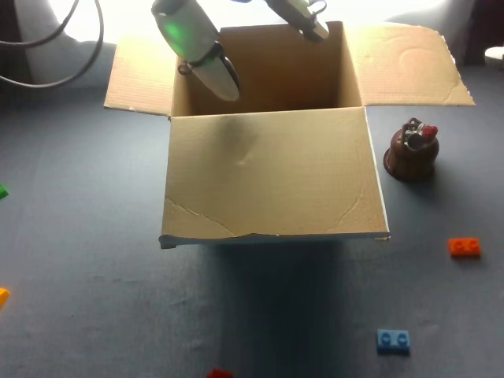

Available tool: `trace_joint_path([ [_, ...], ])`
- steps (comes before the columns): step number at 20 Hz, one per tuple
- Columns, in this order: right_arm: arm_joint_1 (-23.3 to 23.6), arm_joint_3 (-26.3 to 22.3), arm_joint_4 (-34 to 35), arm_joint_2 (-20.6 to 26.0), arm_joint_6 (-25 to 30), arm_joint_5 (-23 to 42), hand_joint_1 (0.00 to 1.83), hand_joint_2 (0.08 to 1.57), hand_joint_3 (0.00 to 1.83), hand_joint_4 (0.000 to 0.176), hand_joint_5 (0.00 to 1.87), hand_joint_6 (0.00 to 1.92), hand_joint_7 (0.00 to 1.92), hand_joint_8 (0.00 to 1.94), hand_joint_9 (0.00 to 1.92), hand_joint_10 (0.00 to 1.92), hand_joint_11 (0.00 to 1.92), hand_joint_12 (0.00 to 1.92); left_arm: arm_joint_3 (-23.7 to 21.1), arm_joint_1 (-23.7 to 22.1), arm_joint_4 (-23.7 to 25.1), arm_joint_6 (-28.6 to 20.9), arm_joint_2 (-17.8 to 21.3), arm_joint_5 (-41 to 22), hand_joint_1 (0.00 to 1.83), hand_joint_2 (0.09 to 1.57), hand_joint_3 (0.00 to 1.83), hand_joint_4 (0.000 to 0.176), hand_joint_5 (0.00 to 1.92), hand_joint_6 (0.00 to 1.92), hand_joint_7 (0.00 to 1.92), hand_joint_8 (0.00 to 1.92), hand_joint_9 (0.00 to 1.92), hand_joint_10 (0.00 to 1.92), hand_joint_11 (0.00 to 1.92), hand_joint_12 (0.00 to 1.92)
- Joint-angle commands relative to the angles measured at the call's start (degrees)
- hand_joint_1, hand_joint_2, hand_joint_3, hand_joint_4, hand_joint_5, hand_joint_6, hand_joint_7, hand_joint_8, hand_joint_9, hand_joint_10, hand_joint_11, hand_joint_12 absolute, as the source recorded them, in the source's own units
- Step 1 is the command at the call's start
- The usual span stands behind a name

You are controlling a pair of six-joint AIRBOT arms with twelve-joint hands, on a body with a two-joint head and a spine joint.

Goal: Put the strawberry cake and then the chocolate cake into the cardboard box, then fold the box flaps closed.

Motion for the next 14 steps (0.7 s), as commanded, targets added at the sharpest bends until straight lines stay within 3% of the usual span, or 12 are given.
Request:
trace_joint_path([
  [1,0.31,1.06,0.06,0.28,1.57,6.32,0.69,1.04,0.0,0.023,0.06,0.0,0.05,0.0,0.06,0.0,0.0,0.3,0.47,-1.46,-3.66,0.29,0.99,1.43,0.45,1.01,0.0,0.001,0.32,0.0,0.45,0.0,0.54,0.04,0.14,1.27],
  [3,-0.13,2.62,0.05,-0.79,4.61,5.88,0.71,1.04,0.0,0.018,0.04,0.0,0.04,0.0,0.05,0.0,0.0,0.26,0.83,-2.4,-2.71,0.38,1.77,1.08,0.44,1.02,0.0,0.0,0.32,0.0,0.45,0.0,0.55,0.04,0.12,1.29],
  [5,-1.83,4.84,-9.29,-1.96,18.53,7.87,0.7,1.03,0.0,0.025,0.03,0.0,0.03,0.0,0.05,0.0,0.0,0.26,1.42,-3.38,-1.33,0.4,2.71,0.6,0.44,1.03,0.0,0.0,0.31,0.0,0.44,0.0,0.54,0.03,0.1,1.29],
  [6,-2.89,5.39,-11.1,-2.29,22.04,8.92,0.8,1.0,0.0,0.024,0.04,0.01,0.04,0.0,0.06,0.0,0.0,0.26,1.46,-3.81,-0.82,0.31,3.26,0.42,0.44,1.02,0.0,0.0,0.3,0.0,0.43,0.0,0.51,0.02,0.08,1.29],
  [8,-3.9,5.81,-11.64,-2.72,24.26,9.71,0.96,0.99,0.0,0.028,0.05,0.01,0.06,0.01,0.08,0.01,0.0,0.26,1.09,-4.78,0.3,-0.55,4.93,-0.05,0.45,1.02,0.0,0.007,0.31,0.0,0.42,0.0,0.51,0.01,0.08,1.29],
  [11,-3.83,6.65,-13.56,-3.27,29.12,9.99,1.17,0.99,0.0,0.008,0.04,0.01,0.09,0.01,0.09,0.01,0.0,0.22,0.15,-5.56,1.88,-1.89,8.28,-0.46,0.47,1.0,0.0,0.011,0.32,0.01,0.42,0.0,0.51,0.01,0.08,1.29],
  [12,-4.03,7.25,-14.28,-3.81,31.73,10.91,1.22,1.0,0.0,0.0,0.05,0.01,0.1,0.01,0.09,0.0,0.0,0.18,0.09,-5.67,2.49,-2.31,9.61,-0.83,0.48,1.0,0.0,0.01,0.31,0.0,0.41,0.0,0.5,0.01,0.07,1.29],
  [14,-5.25,9.33,-16.75,-5.57,37.42,13.45,1.22,1.02,0.0,0.0,0.05,0.0,0.1,0.0,0.07,0.0,0.0,0.15,0.34,-5.81,3.88,-3.08,11.73,-1.94,0.55,1.0,0.0,0.017,0.27,0.0,0.38,0.0,0.49,0.0,0.05,1.28],
])
